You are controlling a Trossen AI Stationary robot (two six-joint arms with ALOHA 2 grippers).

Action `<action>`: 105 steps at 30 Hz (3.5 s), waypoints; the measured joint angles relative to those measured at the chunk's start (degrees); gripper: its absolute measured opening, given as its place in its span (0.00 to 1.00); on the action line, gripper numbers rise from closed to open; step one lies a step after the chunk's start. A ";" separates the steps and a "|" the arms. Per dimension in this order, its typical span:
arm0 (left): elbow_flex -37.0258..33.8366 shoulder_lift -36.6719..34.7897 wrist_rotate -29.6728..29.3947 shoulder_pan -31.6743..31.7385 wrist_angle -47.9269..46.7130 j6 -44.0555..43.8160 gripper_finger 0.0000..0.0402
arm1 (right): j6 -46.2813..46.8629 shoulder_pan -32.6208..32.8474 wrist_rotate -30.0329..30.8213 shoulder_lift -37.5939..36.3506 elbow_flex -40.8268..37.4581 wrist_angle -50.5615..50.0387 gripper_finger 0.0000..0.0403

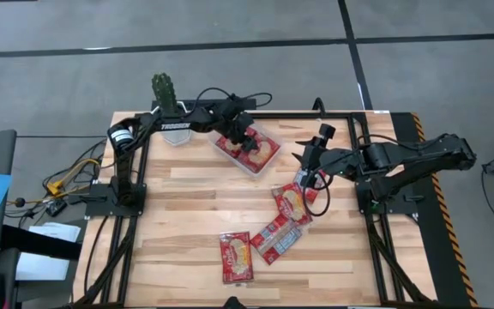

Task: Sort popcorn bags into baskets
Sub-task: Put the red popcorn bag into the transparent bin

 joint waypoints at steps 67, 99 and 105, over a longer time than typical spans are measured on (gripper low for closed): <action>-45.90 -14.74 -3.22 -16.83 43.05 -38.58 0.59 | 64.32 2.76 -29.55 29.07 -23.79 27.09 0.31; -43.49 -9.37 2.92 -15.66 44.82 -38.82 0.59 | 52.01 -3.66 -31.60 24.67 -20.27 28.09 0.26; -43.50 -9.37 6.49 -15.49 45.41 -39.12 0.59 | 55.09 2.96 -31.90 21.57 -20.32 18.06 0.19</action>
